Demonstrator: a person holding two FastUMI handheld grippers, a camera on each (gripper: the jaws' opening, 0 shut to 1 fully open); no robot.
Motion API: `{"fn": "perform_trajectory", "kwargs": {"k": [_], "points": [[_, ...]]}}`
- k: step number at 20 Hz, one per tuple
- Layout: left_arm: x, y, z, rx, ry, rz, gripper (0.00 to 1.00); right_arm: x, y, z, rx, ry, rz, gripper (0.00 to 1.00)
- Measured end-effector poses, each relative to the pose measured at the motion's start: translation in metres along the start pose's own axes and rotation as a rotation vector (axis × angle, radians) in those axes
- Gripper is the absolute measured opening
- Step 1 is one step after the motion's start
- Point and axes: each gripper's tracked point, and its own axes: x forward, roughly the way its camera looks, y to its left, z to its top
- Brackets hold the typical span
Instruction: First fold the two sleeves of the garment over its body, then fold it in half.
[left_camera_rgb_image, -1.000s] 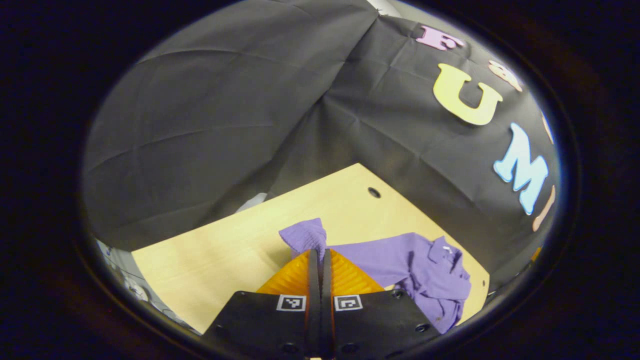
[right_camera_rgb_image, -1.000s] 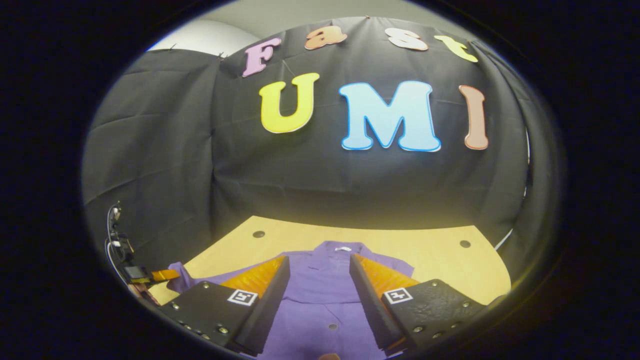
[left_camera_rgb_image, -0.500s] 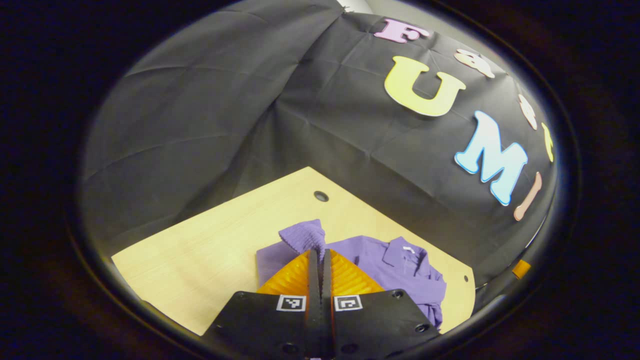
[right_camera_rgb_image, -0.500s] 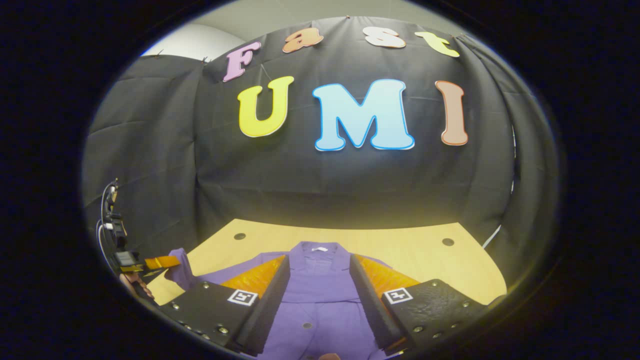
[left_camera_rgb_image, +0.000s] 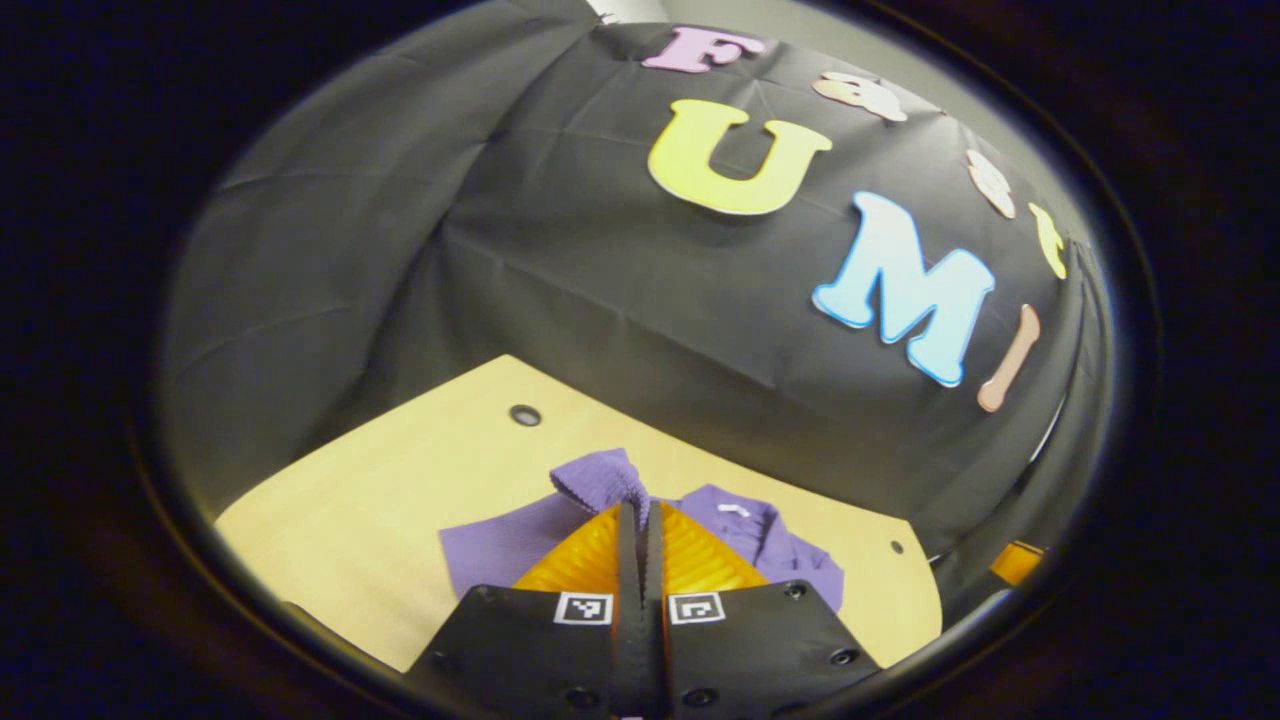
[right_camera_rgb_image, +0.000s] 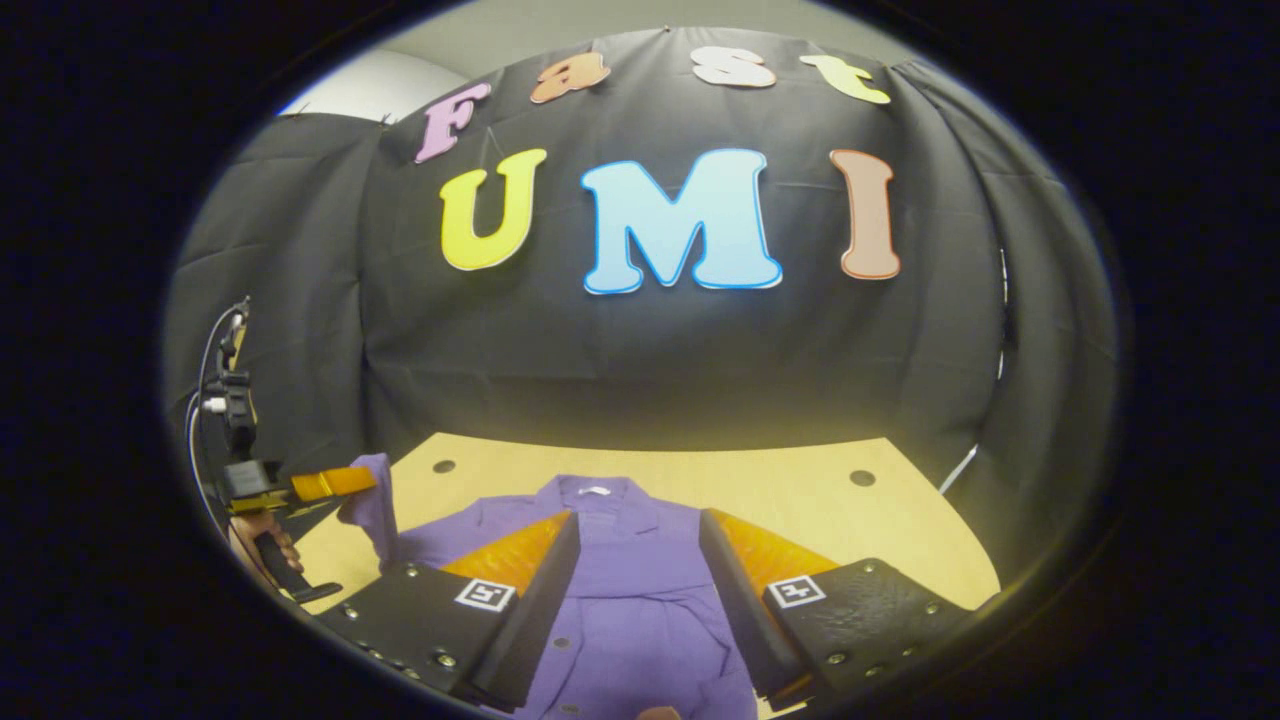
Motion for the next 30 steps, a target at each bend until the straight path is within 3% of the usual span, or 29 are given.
{"fn": "perform_trajectory", "kwargs": {"k": [5,19,30], "points": [[0.03,-0.074,-0.009,0.079,0.021,-0.101,0.06,-0.004,-0.03,-0.002,0.019,0.001,-0.048,0.76],[0.053,-0.21,-0.102,0.215,0.168,-0.3,0.06,-0.028,-0.079,-0.035,0.056,0.033,-0.134,0.76],[0.08,-0.243,-0.199,0.426,0.307,-0.309,0.07,-0.045,-0.122,-0.055,0.12,0.057,-0.202,0.77]]}}
